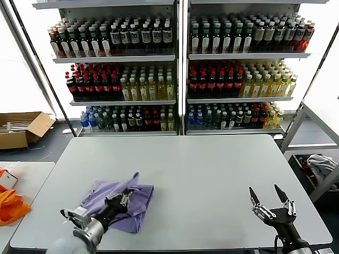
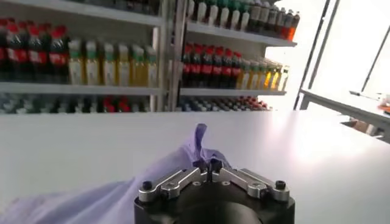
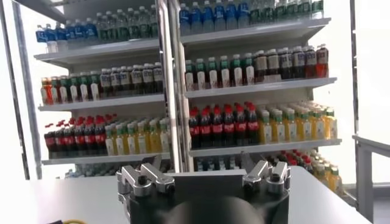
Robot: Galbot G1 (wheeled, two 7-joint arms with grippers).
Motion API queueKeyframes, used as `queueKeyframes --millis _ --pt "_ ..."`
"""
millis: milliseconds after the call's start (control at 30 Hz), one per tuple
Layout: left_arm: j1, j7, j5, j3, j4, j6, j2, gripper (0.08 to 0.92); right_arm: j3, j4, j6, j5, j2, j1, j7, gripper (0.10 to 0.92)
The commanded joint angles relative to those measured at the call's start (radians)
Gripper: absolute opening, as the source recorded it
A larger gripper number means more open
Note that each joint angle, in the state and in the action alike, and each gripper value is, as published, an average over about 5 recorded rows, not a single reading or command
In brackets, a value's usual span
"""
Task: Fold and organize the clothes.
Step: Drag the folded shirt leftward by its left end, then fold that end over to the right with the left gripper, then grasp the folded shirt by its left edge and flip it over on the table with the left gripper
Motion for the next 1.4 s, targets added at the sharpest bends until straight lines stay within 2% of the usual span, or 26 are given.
queueKeyframes --millis 33,200,333,533,667,767,900,1067,1400 --pt "-0.013 -0.008 0.036 0.126 0.051 0.021 -0.065 0.188 0.003 0.012 -0.001 0.002 0.000 -0.005 -0.001 0.823" --pt "0.030 -0.019 -0.076 0.022 -0.091 0.041 -0.055 0.326 -0.007 0.015 -0.001 0.001 0.005 -0.006 -0.003 0.823" --pt "0.060 -0.004 -0.117 -0.138 -0.159 0.055 0.015 0.430 -0.008 0.014 0.000 0.005 0.003 -0.005 -0.003 0.823" --pt "0.030 0.033 -0.110 -0.380 0.020 0.086 0.133 0.604 -0.023 0.008 0.003 0.005 -0.001 -0.004 -0.004 0.823" --pt "0.015 0.038 -0.069 -0.399 0.151 0.107 0.160 0.724 -0.040 0.009 0.002 -0.005 0.001 0.001 -0.002 0.823" --pt "0.012 0.020 -0.051 -0.371 0.192 0.110 0.148 0.793 -0.045 0.016 0.000 -0.012 0.003 0.006 -0.001 0.823" --pt "0.013 0.005 -0.035 -0.330 0.205 0.122 0.115 0.821 -0.041 0.021 -0.003 -0.013 0.003 0.006 0.001 0.823" --pt "-0.005 0.008 0.054 -0.300 0.245 0.101 0.075 0.823 -0.031 0.023 -0.003 -0.011 0.003 0.000 0.000 0.823" --pt "0.010 0.006 0.039 -0.252 0.244 0.119 0.031 0.823 -0.038 0.026 -0.002 -0.016 0.001 0.004 -0.002 0.823"
